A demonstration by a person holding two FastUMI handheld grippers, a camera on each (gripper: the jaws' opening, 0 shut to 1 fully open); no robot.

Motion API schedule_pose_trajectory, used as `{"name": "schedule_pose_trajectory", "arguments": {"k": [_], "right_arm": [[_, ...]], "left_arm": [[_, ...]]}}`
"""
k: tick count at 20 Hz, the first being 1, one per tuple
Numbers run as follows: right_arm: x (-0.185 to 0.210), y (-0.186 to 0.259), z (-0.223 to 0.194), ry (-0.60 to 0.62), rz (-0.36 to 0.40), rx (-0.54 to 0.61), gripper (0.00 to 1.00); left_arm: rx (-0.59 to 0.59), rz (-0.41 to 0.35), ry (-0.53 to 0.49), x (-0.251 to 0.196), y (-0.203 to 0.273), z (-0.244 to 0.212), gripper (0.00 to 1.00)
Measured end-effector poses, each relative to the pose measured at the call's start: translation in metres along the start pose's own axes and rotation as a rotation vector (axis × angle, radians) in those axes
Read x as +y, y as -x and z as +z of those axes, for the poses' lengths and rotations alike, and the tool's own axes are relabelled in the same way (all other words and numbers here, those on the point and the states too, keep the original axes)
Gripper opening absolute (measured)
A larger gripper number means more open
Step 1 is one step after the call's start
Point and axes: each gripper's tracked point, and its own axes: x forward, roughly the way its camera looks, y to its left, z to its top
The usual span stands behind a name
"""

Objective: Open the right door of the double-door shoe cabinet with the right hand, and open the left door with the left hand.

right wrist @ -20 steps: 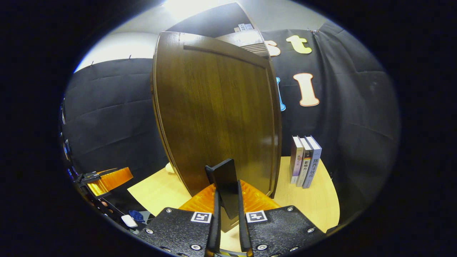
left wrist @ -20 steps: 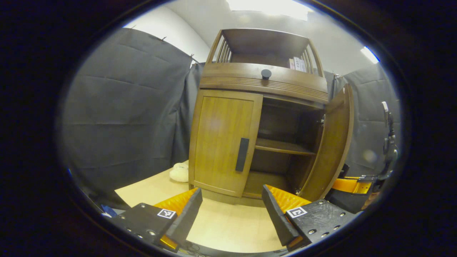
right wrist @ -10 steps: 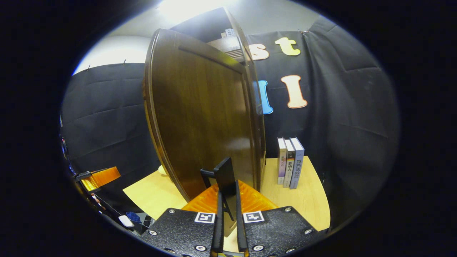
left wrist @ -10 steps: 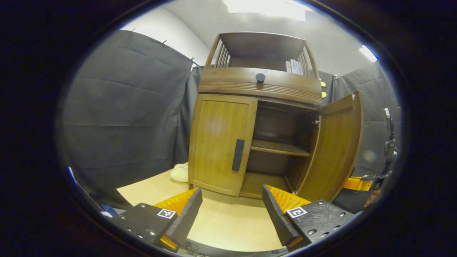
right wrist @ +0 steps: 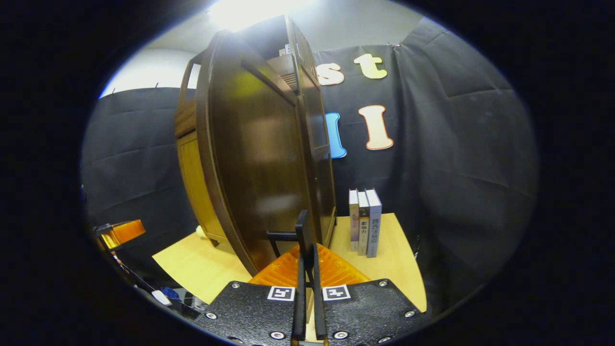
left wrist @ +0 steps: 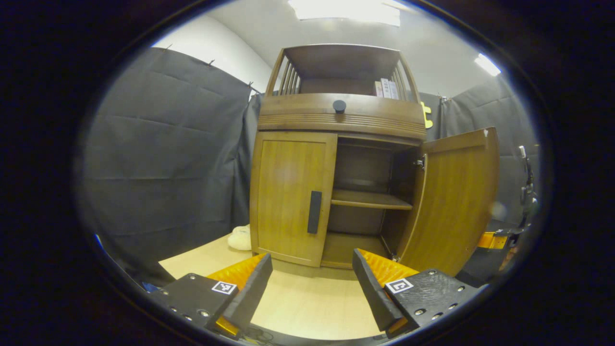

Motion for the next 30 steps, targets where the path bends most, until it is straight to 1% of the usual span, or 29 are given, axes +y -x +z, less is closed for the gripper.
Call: {"name": "schedule_pose_trajectory", "arguments": {"k": [1,4,5,6,7,8,9,10,12,13,14,15,16,17,21,22,24,27,28,30], "right_arm": [[0.002,0.000,-0.002,-0.021,0.008,0.003,0.07],[-0.002,-0.001,-0.002,-0.073,-0.004,0.021,0.07],[-0.001,0.000,-0.002,-0.081,-0.003,0.033,0.07],[-0.001,0.001,-0.003,-0.091,-0.004,0.043,0.07],[-0.001,0.004,-0.003,-0.098,-0.009,0.049,0.07],[-0.001,0.006,-0.003,-0.100,-0.013,0.054,0.07],[-0.001,0.009,-0.004,-0.099,-0.019,0.057,0.07],[-0.001,0.012,-0.006,-0.100,-0.030,0.060,0.07],[0.000,0.021,-0.008,-0.106,-0.059,0.069,0.07],[-0.002,0.026,-0.009,-0.103,-0.085,0.073,0.07],[-0.006,0.030,-0.010,-0.096,-0.122,0.077,0.07],[-0.011,0.038,-0.009,-0.090,-0.167,0.076,0.07],[-0.014,0.043,-0.005,-0.090,-0.208,0.064,0.05],[-0.017,0.050,-0.001,-0.096,-0.246,0.049,0.07],[-0.024,0.078,0.008,-0.098,-0.407,-0.006,0.06],[-0.021,0.083,0.010,-0.107,-0.433,-0.021,0.06],[-0.010,0.091,0.012,-0.126,-0.477,-0.046,0.04],[0.011,0.094,0.013,-0.133,-0.517,-0.072,0.03],[0.019,0.094,0.015,-0.134,-0.527,-0.081,0.00],[0.038,0.088,0.017,-0.138,-0.523,-0.102,0.12]], "left_arm": [[0.007,-0.004,0.012,0.000,0.000,-0.001,1.00],[0.045,-0.007,0.022,0.001,-0.002,-0.001,1.00],[0.051,-0.008,0.017,0.001,-0.003,-0.002,0.96],[0.056,-0.012,0.007,0.000,-0.003,-0.001,1.00],[0.060,-0.021,-0.003,-0.001,-0.004,-0.003,1.00],[0.065,-0.030,-0.012,-0.001,-0.005,-0.003,0.90],[0.068,-0.036,-0.018,-0.001,-0.005,-0.003,0.90],[0.067,-0.043,-0.020,0.000,-0.006,-0.002,1.00],[0.064,-0.062,-0.011,-0.001,-0.006,-0.003,1.00],[0.064,-0.079,-0.001,-0.004,-0.008,-0.002,1.00],[0.071,-0.097,0.005,-0.006,-0.012,-0.004,0.90],[0.076,-0.116,0.010,-0.007,-0.011,-0.005,0.96],[0.073,-0.135,0.012,-0.008,-0.013,-0.003,1.00],[0.072,-0.149,0.011,-0.008,-0.015,-0.002,1.00],[0.066,-0.205,0.002,-0.011,-0.029,0.000,1.00],[0.067,-0.215,-0.007,-0.010,-0.035,0.001,1.00],[0.071,-0.243,-0.025,-0.011,-0.044,0.002,1.00],[0.074,-0.281,-0.030,-0.015,-0.052,0.000,1.00],[0.073,-0.292,-0.031,-0.016,-0.054,0.000,1.00],[0.066,-0.312,-0.035,-0.018,-0.061,0.001,1.00]]}}
